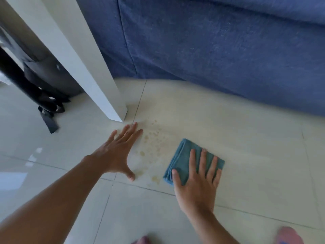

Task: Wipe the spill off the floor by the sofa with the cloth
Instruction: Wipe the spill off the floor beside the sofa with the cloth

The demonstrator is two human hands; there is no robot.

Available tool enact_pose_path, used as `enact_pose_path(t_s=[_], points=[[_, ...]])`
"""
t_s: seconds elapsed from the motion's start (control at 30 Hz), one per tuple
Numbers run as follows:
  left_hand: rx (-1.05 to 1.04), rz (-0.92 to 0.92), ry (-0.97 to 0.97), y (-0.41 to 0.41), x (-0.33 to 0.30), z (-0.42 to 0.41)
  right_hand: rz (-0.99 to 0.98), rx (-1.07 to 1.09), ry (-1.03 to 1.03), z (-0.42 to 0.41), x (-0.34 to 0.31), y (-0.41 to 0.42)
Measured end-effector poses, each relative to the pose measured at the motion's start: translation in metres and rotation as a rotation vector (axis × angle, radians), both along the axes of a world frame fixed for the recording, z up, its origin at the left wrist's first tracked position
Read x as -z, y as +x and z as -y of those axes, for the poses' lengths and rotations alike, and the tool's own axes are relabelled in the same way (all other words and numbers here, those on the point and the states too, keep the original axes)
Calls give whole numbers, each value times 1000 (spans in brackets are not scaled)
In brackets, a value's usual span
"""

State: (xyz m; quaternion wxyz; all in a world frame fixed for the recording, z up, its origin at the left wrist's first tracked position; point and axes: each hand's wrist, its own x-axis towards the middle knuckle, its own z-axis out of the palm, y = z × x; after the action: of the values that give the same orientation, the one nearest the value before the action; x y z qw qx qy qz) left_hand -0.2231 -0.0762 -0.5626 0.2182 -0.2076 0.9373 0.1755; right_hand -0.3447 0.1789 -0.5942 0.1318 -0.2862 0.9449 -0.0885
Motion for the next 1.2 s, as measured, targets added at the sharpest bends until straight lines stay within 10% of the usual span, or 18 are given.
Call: enact_pose_path(t_s=[0.17,0.33,0.5,0.67,0.83,1.0,1.2], points=[[-118,-54,3,13,-7,-5,-22,-500,28,40,-5,-6],[-119,-28,38,45,-4,-2,-31,-133,9,27,5,8],[-82,11,37,50,-3,6,-33,-526,22,85,-4,5],[-106,-9,38,54,2,3,-74,-198,-1,90,7,-7],[-102,-32,47,56,5,9,-45,-640,-47,126,0,0],[-98,-64,53,59,12,9,-84,-268,-34,136,9,-24],[-88,-73,58,58,14,15,-20,-591,-20,171,-6,-35]])
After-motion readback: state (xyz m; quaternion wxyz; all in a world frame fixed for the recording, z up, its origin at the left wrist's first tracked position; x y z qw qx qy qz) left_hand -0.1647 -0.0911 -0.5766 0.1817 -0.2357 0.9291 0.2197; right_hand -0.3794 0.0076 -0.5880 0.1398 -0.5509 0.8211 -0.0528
